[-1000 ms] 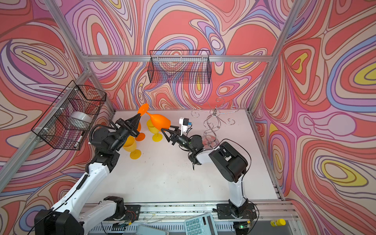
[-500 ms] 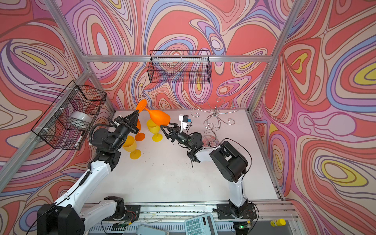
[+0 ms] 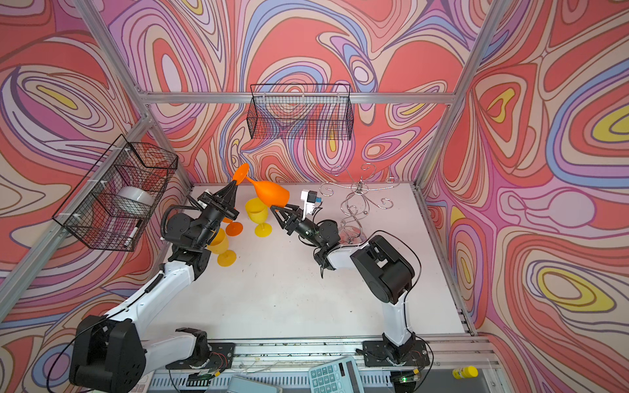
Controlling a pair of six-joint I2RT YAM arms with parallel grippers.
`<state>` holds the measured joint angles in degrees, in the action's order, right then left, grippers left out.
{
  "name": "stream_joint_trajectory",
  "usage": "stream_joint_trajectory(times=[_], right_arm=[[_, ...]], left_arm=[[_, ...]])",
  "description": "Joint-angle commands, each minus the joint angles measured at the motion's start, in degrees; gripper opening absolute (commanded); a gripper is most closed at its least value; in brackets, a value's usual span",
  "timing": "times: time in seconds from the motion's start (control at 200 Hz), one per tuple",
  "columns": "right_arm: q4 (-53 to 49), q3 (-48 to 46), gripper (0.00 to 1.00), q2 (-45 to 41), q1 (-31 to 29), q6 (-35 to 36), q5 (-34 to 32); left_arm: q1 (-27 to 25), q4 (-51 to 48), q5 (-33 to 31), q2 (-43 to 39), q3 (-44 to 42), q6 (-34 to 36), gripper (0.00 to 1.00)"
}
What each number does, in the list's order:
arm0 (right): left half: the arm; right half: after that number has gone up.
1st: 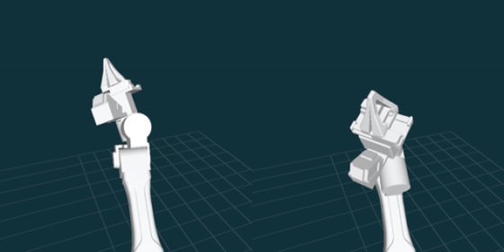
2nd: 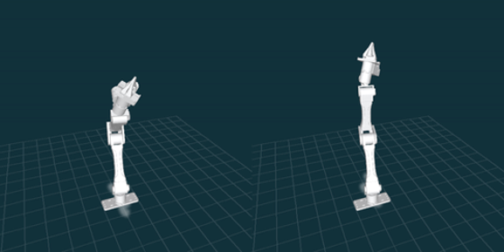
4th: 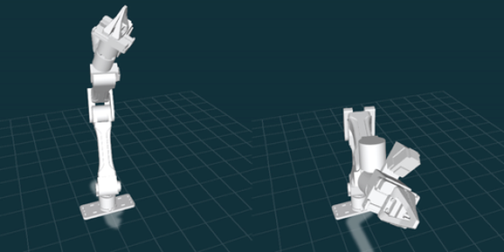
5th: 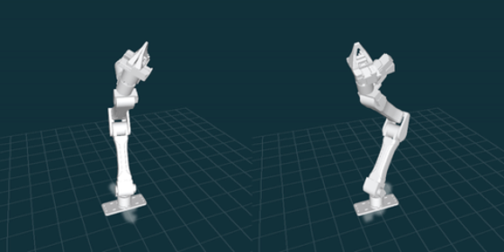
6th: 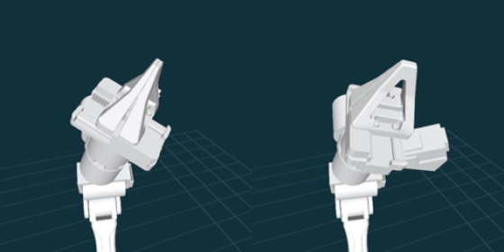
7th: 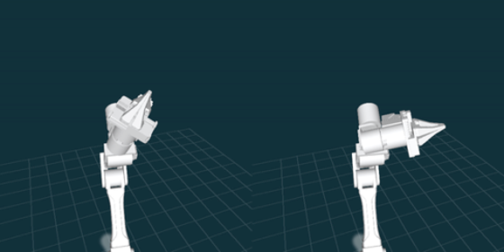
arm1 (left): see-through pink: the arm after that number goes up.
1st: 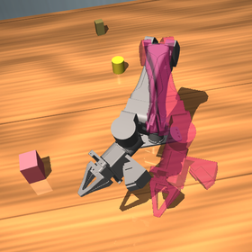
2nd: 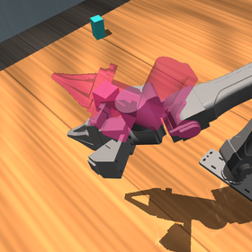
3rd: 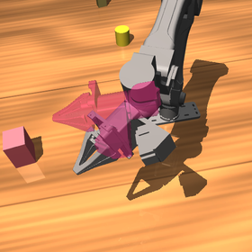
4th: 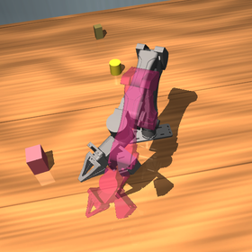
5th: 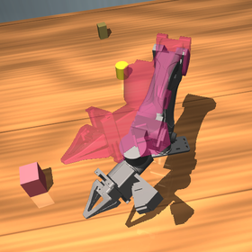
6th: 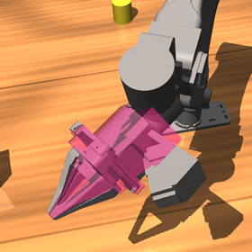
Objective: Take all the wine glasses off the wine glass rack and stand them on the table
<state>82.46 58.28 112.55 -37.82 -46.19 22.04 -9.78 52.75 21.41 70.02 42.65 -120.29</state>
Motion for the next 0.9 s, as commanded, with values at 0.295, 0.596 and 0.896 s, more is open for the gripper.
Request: stream_joint_trajectory(times=[0.295,0.596,0.896], right_arm=[[3.1,3.8,0.29,0.7,-0.3,-0.2,1.2],[3.0,3.7,0.18,0.0,-0.1,0.0,0.9],[3.0,2.8,0.0,-1.2,0.1,-0.8,1.0]], left_arm=[[-0.6,5.3,0.7,4.2,2.0,-22.2,0.05],[-0.6,4.7,0.8,4.0,3.1,-20.9,0.24],[-0.1,2.5,2.4,3.3,5.2,-16.4,0.47]])
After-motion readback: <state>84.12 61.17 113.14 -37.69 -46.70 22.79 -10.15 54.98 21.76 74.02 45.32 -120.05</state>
